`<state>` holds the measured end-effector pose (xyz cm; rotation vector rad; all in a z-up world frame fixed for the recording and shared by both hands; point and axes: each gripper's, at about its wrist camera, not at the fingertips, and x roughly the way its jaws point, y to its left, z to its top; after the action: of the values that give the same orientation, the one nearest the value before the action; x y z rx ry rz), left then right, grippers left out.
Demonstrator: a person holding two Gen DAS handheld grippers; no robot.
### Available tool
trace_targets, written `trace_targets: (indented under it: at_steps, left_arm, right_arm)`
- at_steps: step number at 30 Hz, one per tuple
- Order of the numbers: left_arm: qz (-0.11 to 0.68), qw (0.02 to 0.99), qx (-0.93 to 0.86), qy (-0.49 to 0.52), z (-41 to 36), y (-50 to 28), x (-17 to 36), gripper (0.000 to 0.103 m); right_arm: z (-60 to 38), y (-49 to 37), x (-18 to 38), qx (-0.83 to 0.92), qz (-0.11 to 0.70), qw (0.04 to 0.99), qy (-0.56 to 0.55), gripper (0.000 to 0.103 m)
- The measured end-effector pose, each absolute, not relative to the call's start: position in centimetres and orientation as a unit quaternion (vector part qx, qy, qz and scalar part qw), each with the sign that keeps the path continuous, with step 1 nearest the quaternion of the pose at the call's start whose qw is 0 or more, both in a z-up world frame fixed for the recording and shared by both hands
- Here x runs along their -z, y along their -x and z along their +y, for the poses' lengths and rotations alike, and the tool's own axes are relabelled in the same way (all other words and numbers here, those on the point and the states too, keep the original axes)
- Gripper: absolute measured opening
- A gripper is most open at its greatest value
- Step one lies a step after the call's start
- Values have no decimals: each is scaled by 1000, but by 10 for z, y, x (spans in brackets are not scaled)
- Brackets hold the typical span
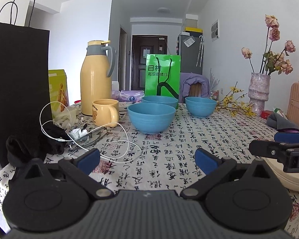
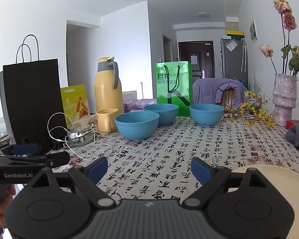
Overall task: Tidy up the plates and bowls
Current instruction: 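Move both tools back toward the blue bowls, then grasp the rim of the nearest blue bowl with the left tool while the right tool grasps it too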
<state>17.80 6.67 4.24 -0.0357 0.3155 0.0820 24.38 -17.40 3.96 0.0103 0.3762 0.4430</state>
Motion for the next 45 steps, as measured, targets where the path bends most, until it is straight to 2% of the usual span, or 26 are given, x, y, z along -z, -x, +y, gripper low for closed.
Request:
trace_targets:
  at_steps: [14,26,30,35,37,38,42,45]
  left_arm:
    - [183,981,-54,22,100,-243,-47,103]
    - [188,981,-41,34,138,-330,-64,102]
    - [197,979,-14,46,145,-364,-69,88]
    - [216,975,12,56,148,-412,-67,71]
    - [230,971,12,59,150,-431,-62,59]
    - [239,969,13,61,151,-440,-60,56]
    - [271,960,4,71,156,-469,-46,42]
    - [286,955,5,74,161,-480,-36,28]
  right_arm:
    - [-144,-307,-47,-204,203,958,18,90]
    - [-102,-383,-64,-221,208,953,-9,89]
    - [-90,-416,-61,-206,225,952,-24,86]
    - [-76,-453,-51,-190,254,947,-48,75]
    - [-71,-465,-46,-181,258,947,-56,71]
    - [-68,-472,-43,-177,261,947,-58,70]
    - [-60,-501,-27,-160,285,942,-79,52]
    - [-58,-518,-13,-153,308,934,-100,38]
